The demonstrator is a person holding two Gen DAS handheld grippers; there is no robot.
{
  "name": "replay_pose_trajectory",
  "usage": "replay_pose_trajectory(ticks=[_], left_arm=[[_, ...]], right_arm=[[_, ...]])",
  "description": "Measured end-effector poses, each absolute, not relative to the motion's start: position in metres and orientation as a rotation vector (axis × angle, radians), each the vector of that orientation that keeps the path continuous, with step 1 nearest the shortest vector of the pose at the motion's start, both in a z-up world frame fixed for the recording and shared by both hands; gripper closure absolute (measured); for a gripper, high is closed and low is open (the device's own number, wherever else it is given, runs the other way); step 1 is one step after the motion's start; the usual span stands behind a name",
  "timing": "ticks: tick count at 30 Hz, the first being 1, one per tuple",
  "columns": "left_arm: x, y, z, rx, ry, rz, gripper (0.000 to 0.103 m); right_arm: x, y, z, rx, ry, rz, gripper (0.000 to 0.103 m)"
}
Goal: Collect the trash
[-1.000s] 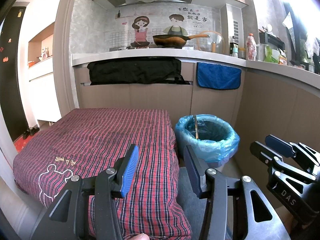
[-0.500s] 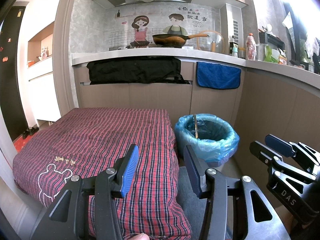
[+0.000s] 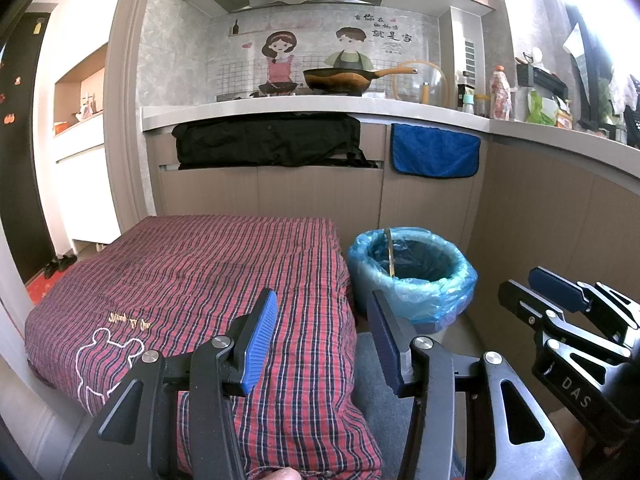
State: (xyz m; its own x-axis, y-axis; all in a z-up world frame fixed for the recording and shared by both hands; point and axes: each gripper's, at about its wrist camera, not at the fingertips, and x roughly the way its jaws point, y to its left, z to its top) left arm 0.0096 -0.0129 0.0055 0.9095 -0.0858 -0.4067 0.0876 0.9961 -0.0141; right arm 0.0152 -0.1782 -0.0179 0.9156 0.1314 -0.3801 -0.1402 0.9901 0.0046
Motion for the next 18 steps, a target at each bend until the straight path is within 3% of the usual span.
replay_pose_trajectory(ticks=[18], left_arm=[[0.0096,-0.017,-0.0003,0.019,0.446,-0.112,0.055]], right_arm=[[0.0142,-0.1851,-0.0126,-0.012,0.369,0.122,0.065]])
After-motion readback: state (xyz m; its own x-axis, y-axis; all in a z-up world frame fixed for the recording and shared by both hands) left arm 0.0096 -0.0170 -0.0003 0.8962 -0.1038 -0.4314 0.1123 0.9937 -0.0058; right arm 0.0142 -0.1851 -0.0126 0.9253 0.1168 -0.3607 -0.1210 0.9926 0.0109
